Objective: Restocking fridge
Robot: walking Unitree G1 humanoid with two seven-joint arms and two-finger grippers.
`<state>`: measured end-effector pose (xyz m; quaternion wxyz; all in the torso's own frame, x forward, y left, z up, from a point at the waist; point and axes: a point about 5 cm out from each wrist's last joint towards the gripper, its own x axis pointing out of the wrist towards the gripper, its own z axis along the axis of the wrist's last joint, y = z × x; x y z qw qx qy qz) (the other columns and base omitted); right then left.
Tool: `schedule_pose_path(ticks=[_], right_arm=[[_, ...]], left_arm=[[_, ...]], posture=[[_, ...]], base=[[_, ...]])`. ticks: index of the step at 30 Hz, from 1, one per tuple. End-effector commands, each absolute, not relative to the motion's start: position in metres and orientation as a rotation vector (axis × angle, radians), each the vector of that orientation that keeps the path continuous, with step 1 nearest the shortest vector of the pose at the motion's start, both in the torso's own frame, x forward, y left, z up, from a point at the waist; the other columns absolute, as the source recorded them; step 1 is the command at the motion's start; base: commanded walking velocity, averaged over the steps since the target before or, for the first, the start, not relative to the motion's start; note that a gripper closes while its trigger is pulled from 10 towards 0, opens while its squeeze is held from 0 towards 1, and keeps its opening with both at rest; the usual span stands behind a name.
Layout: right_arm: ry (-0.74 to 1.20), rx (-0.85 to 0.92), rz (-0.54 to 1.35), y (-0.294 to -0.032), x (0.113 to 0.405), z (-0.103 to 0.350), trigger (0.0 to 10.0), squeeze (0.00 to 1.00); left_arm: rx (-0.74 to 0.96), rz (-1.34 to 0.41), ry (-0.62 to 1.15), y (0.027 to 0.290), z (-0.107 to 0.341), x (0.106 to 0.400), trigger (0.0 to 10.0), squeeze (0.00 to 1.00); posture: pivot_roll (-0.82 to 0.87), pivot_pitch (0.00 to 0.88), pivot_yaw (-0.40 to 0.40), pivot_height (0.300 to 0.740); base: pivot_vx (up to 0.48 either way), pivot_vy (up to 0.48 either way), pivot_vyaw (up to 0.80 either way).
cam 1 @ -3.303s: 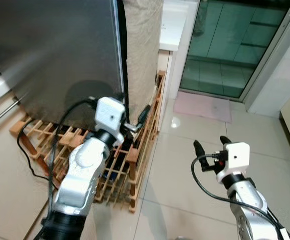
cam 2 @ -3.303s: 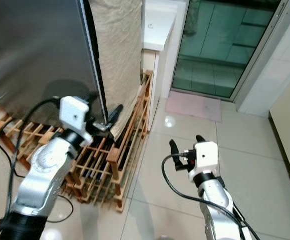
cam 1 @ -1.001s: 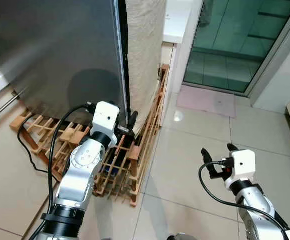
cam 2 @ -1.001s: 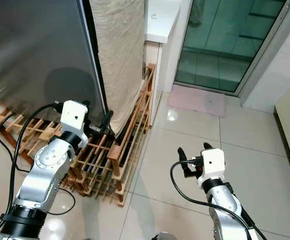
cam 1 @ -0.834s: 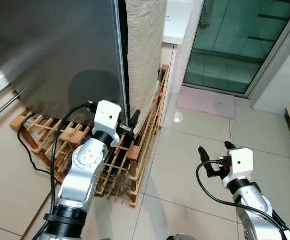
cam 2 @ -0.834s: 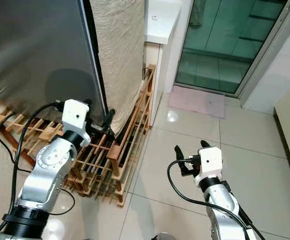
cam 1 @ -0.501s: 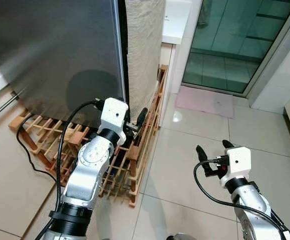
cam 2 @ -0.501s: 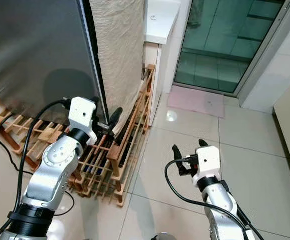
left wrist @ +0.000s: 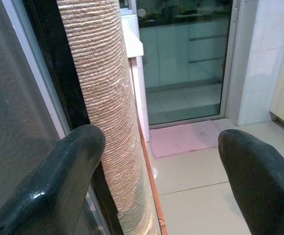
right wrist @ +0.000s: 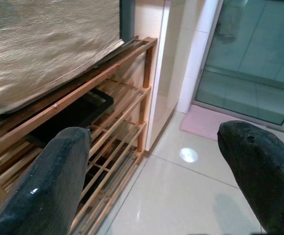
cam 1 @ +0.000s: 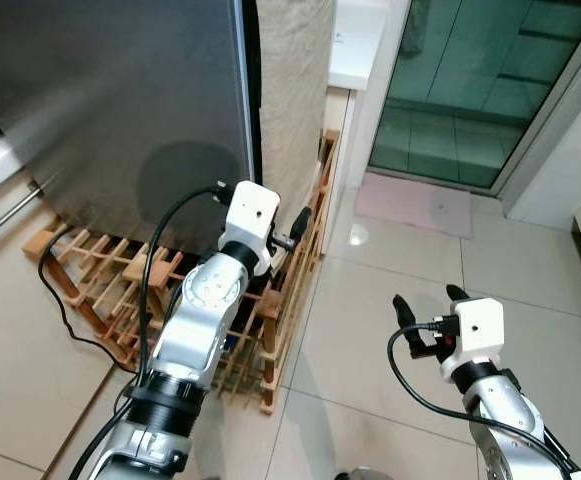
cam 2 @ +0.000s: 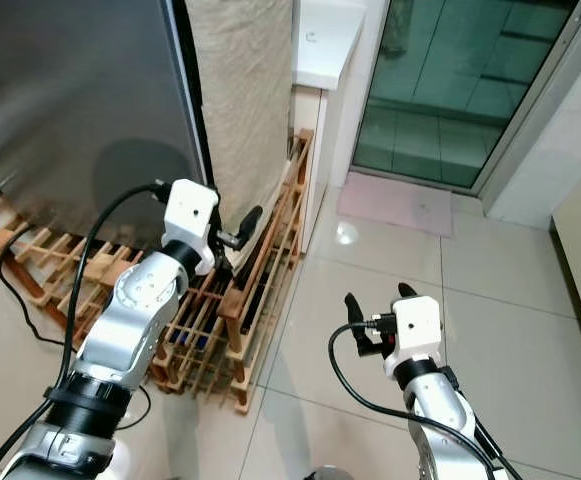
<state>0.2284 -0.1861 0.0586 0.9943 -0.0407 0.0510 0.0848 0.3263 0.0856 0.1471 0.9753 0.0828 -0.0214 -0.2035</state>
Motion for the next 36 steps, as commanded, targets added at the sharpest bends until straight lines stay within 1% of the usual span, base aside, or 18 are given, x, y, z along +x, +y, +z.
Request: schedule_pose_path(ticks=[1, 12, 13, 14, 15, 16, 17, 18, 21, 23, 24, 25, 27, 31, 35, 36], right_arm=[[0.097, -0.08, 0.173, -0.186, 0.229, 0.061, 10.0, 0.0], [0.118, -0.082, 0.162, -0.192, 0.231, 0.054, 10.0, 0.0], [0.119, -0.084, 0.162, -0.193, 0.231, 0.053, 10.0, 0.0], [0.119, -0.084, 0.162, -0.193, 0.231, 0.053, 10.0, 0.0], [0.12, -0.084, 0.162, -0.193, 0.231, 0.052, 10.0, 0.0], [0.12, -0.084, 0.162, -0.193, 0.231, 0.052, 10.0, 0.0], [0.121, -0.084, 0.163, -0.193, 0.231, 0.051, 10.0, 0.0], [0.121, -0.084, 0.163, -0.193, 0.231, 0.051, 10.0, 0.0], [0.124, -0.084, 0.163, -0.194, 0.233, 0.049, 10.0, 0.0], [0.124, -0.083, 0.163, -0.195, 0.233, 0.049, 10.0, 0.0], [0.126, -0.083, 0.162, -0.196, 0.234, 0.047, 10.0, 0.0], [0.126, -0.084, 0.161, -0.196, 0.234, 0.046, 10.0, 0.0], [0.128, -0.084, 0.161, -0.196, 0.235, 0.045, 10.0, 0.0], [0.129, -0.082, 0.155, -0.197, 0.236, 0.043, 10.0, 0.0], [0.125, -0.078, 0.15, -0.198, 0.238, 0.042, 10.0, 0.0], [0.117, -0.076, 0.148, -0.198, 0.239, 0.044, 10.0, 0.0]], left_arm=[[0.184, -0.388, -0.061, 0.086, 0.153, 0.333, 10.0, 0.0], [0.204, -0.366, -0.037, 0.073, 0.153, 0.346, 10.0, 0.0], [0.157, -0.46, -0.037, 0.057, 0.155, 0.342, 10.0, 0.0], [0.157, -0.46, -0.037, 0.057, 0.155, 0.342, 10.0, 0.0], [0.102, -0.609, -0.049, 0.034, 0.161, 0.331, 10.0, 0.0], [0.102, -0.609, -0.049, 0.034, 0.161, 0.331, 10.0, 0.0], [0.066, -0.724, -0.082, 0.019, 0.169, 0.32, 10.0, 0.0], [0.066, -0.724, -0.082, 0.019, 0.169, 0.32, 10.0, 0.0], [0.02, -0.854, -0.148, 0.002, 0.184, 0.307, 10.0, 0.0], [0.005, -0.886, -0.163, -0.001, 0.188, 0.303, 10.0, 0.0], [-0.07, -0.988, -0.2, -0.008, 0.2, 0.293, 10.0, 0.0], [-0.081, -1.008, -0.213, -0.009, 0.204, 0.29, 10.0, 0.0], [-0.053, -0.978, -0.221, -0.006, 0.204, 0.293, 10.0, 0.0], [0.003, -0.835, -0.195, 0.014, 0.195, 0.307, 10.0, 0.0], [0.041, -0.737, -0.194, 0.041, 0.19, 0.31, 10.0, 0.0], [0.058, -0.697, -0.188, 0.053, 0.187, 0.309, 10.0, 0.0]], posture=[[-0.1, 0.008, -0.008, 0.731], [-0.11, 0.017, -0.006, 0.731], [-0.11, 0.019, -0.007, 0.731], [-0.11, 0.019, -0.007, 0.731], [-0.11, 0.019, -0.008, 0.731], [-0.11, 0.019, -0.008, 0.731], [-0.11, 0.019, -0.009, 0.731], [-0.11, 0.019, -0.009, 0.731], [-0.11, 0.019, -0.012, 0.731], [-0.11, 0.019, -0.012, 0.731], [-0.11, 0.018, -0.011, 0.731], [-0.11, 0.018, -0.012, 0.731], [-0.11, 0.016, -0.01, 0.731], [-0.11, 0.018, -0.01, 0.731], [-0.1, 0.022, -0.006, 0.731], [-0.1, 0.026, -0.005, 0.731]], base=[[0.0, 0.0, 0.0], [0.0, 0.0, 0.0], [0.0, 0.0, 0.0], [0.0, 0.0, 0.0], [0.0, 0.0, 0.0], [0.0, 0.0, 0.0], [0.0, 0.0, 0.0], [0.0, 0.0, 0.0], [0.0, 0.0, 0.0], [0.0, 0.0, 0.0], [0.0, 0.0, 0.0], [0.0, 0.0, 0.0], [0.0, 0.0, 0.0], [0.0, 0.0, 0.0], [0.0, 0.0, 0.0], [0.0, 0.0, 0.0]])
